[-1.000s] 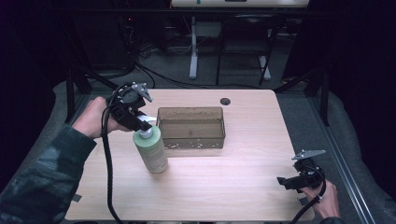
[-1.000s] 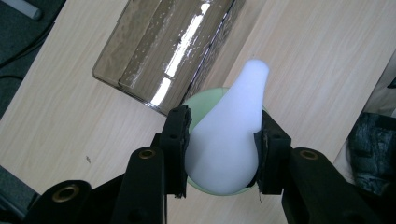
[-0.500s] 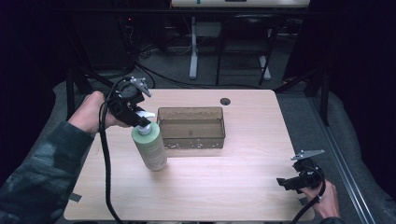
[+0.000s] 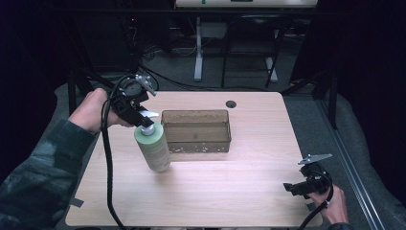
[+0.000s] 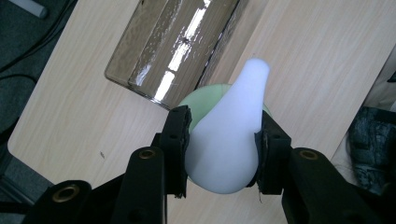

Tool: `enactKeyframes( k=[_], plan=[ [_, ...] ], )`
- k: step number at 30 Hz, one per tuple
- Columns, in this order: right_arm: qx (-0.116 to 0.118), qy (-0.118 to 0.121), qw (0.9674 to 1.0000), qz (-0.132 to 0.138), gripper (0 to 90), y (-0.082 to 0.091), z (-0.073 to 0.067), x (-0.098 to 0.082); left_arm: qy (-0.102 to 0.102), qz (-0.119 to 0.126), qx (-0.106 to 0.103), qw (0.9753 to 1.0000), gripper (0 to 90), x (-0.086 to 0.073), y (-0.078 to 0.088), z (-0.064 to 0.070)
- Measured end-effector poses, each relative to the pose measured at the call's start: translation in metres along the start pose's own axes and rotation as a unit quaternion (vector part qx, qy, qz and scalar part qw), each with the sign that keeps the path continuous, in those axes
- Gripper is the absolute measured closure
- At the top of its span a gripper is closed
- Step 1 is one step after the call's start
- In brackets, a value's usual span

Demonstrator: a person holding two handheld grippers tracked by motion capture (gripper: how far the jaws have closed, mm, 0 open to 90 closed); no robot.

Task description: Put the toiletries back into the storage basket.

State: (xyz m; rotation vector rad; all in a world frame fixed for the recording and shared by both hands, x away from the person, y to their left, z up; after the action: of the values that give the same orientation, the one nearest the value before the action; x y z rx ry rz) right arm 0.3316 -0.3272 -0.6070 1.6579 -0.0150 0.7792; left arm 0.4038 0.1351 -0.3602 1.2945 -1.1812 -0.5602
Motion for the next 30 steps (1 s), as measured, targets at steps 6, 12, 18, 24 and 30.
enactKeyframes(
  k=[6, 12, 18, 24, 30],
  plan=[
    [-0.002, 0.001, 1.0, -0.002, 4.6, 0.001, 0.0, -0.001, 0.0, -0.002, 0.007, 1.0, 62.8, 0.003, 0.007, -0.003],
    [-0.001, 0.001, 1.0, -0.005, 4.3, 0.0, 0.001, -0.002, -0.001, -0.011, 0.005, 0.9999, 62.8, 0.006, 0.009, -0.005],
    [-0.002, 0.002, 1.0, -0.004, 4.4, 0.0, 0.001, -0.001, -0.005, -0.024, 0.006, 0.9997, 62.8, 0.011, 0.012, -0.005],
    [-0.003, 0.002, 1.0, -0.001, 4.4, 0.0, 0.001, -0.001, -0.009, -0.033, 0.01, 0.9994, 62.8, 0.018, 0.019, -0.008],
    [-0.001, 0.001, 1.0, -0.002, 4.4, 0.0, 0.0, -0.001, -0.011, -0.039, 0.012, 0.9991, 62.8, 0.024, 0.021, -0.011]
  ],
)
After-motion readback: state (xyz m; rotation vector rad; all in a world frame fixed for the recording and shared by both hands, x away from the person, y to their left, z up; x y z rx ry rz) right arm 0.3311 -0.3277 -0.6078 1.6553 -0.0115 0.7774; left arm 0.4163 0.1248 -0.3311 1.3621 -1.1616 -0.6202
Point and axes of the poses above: each handheld gripper's, and its own axes: y roughly backward along the jaws, x roughly out of its top, z roughly to its right, the point moved 9 cm from there along -y, roughly forward along the jaws, and after that the axes turned 1 degree about -z, right-handed, at the moved point
